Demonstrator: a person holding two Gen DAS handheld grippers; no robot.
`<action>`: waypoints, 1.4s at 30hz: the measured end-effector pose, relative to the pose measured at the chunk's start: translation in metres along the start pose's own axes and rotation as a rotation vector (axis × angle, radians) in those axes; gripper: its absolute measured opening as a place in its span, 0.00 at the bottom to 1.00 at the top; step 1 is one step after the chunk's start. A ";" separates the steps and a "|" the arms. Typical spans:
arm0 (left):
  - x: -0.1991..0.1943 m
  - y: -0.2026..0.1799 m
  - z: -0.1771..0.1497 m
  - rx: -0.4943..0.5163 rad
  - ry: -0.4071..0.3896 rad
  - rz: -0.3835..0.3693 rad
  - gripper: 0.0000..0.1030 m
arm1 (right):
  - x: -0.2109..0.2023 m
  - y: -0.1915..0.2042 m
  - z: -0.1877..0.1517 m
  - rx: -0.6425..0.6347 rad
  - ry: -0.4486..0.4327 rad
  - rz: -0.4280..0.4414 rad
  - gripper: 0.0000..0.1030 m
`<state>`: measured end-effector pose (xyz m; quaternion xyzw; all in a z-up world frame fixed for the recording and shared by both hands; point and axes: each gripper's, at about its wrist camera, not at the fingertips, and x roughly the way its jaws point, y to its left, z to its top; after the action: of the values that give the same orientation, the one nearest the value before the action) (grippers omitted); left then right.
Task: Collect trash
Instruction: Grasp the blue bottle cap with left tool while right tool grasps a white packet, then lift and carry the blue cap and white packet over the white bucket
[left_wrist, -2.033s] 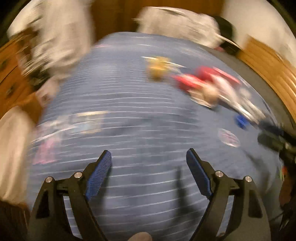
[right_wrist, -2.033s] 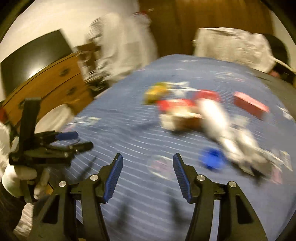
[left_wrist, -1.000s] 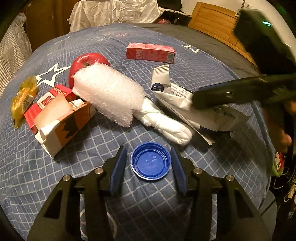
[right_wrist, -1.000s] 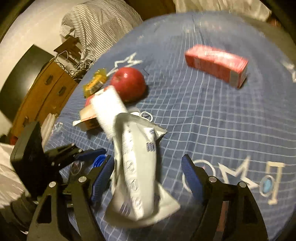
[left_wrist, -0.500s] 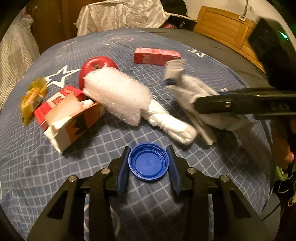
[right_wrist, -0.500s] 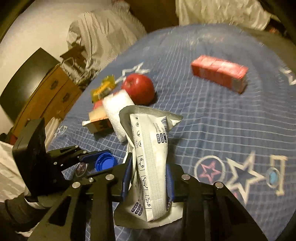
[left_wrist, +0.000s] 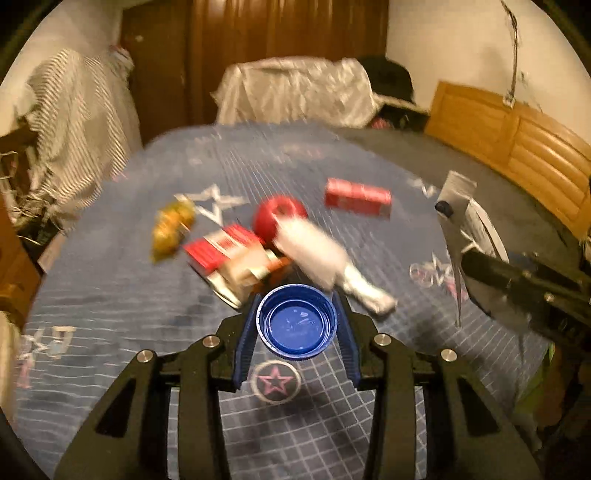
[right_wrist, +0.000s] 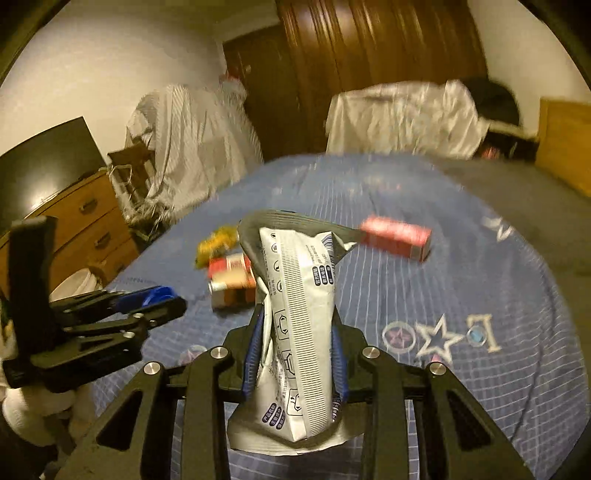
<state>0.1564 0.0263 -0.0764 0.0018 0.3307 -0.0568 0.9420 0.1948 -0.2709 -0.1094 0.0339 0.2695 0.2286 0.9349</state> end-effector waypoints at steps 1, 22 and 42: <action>-0.011 0.001 0.003 -0.009 -0.026 0.013 0.37 | -0.007 0.005 0.003 -0.011 -0.024 -0.016 0.32; -0.102 0.040 0.017 -0.082 -0.215 0.110 0.37 | -0.061 0.111 0.046 -0.146 -0.177 -0.052 0.33; -0.171 0.183 0.012 -0.250 -0.261 0.342 0.37 | -0.002 0.296 0.109 -0.292 -0.133 0.203 0.33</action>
<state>0.0515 0.2261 0.0336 -0.0662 0.2056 0.1448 0.9656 0.1290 -0.0012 0.0392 -0.0601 0.1662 0.3559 0.9177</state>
